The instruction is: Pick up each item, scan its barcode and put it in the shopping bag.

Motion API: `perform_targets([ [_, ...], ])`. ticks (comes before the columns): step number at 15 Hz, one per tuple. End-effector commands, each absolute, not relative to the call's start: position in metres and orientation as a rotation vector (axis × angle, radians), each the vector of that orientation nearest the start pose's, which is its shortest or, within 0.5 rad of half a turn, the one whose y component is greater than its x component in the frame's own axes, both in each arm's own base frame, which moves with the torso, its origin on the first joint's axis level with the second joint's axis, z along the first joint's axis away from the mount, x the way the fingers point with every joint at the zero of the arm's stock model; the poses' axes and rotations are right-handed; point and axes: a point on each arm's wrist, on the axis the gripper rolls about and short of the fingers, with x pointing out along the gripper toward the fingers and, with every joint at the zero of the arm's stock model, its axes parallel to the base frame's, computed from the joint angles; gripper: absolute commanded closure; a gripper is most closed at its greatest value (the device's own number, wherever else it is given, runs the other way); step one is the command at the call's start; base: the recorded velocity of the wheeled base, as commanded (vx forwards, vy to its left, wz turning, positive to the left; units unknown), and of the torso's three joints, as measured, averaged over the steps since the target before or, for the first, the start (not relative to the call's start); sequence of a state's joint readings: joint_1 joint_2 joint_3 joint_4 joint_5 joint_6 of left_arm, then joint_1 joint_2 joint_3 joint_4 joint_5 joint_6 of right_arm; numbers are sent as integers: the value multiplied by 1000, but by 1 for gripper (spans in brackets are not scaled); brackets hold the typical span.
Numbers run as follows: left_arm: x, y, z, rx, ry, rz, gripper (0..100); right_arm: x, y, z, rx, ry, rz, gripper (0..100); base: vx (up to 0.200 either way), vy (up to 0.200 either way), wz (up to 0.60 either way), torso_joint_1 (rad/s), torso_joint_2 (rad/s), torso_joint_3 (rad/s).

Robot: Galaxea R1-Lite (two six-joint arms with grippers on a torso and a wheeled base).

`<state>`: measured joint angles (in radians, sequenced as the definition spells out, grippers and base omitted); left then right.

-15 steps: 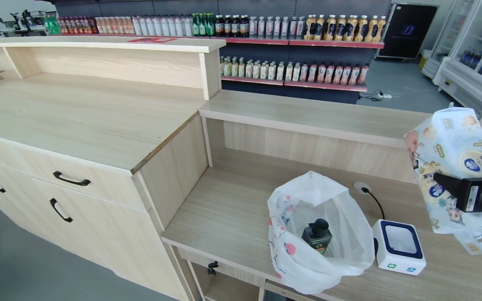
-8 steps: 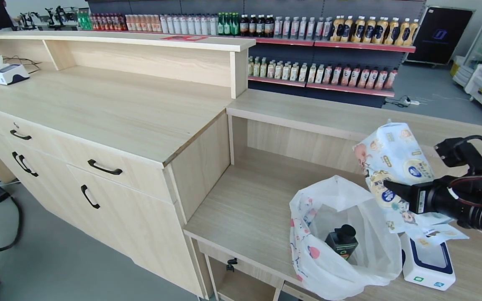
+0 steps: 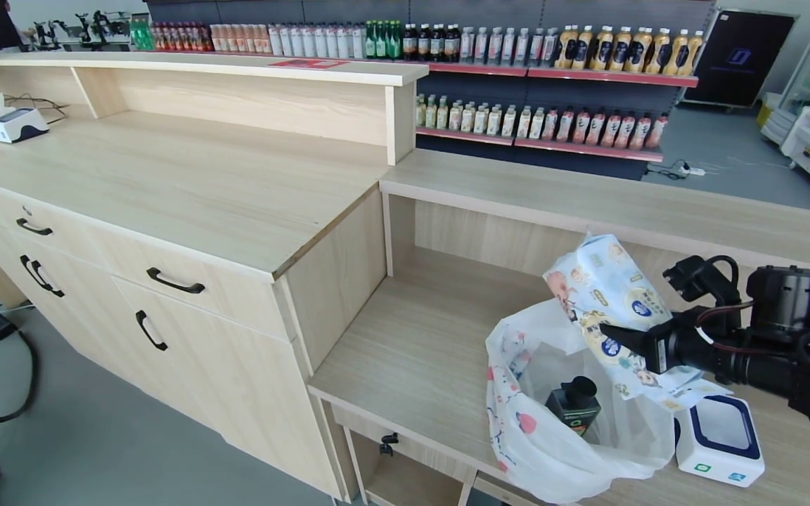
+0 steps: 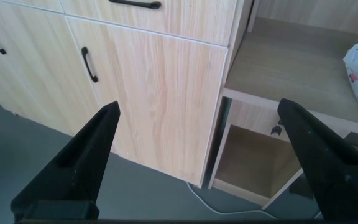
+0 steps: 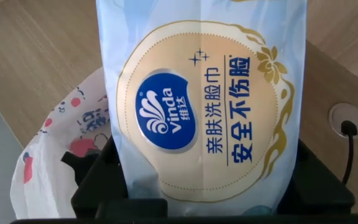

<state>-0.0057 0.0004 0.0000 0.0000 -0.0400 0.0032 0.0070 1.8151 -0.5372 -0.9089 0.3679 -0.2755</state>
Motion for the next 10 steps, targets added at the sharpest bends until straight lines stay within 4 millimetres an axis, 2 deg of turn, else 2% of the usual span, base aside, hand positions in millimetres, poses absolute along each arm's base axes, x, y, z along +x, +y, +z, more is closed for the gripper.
perform_targets([
  [1, -23, -1, 76, 3, 1, -46, 0, 302, 6, 90, -199, 344, 421, 100, 0, 0, 0, 0, 0, 0],
  [3, -23, -1, 76, 3, 1, -46, 0, 305, 2, 80, -211, 373, 422, 100, 0, 0, 0, 0, 0, 0],
  [10, -23, -1, 75, 3, 0, -46, 0, 308, 4, 68, -192, 391, 505, 100, 0, 0, 0, 0, 0, 0],
])
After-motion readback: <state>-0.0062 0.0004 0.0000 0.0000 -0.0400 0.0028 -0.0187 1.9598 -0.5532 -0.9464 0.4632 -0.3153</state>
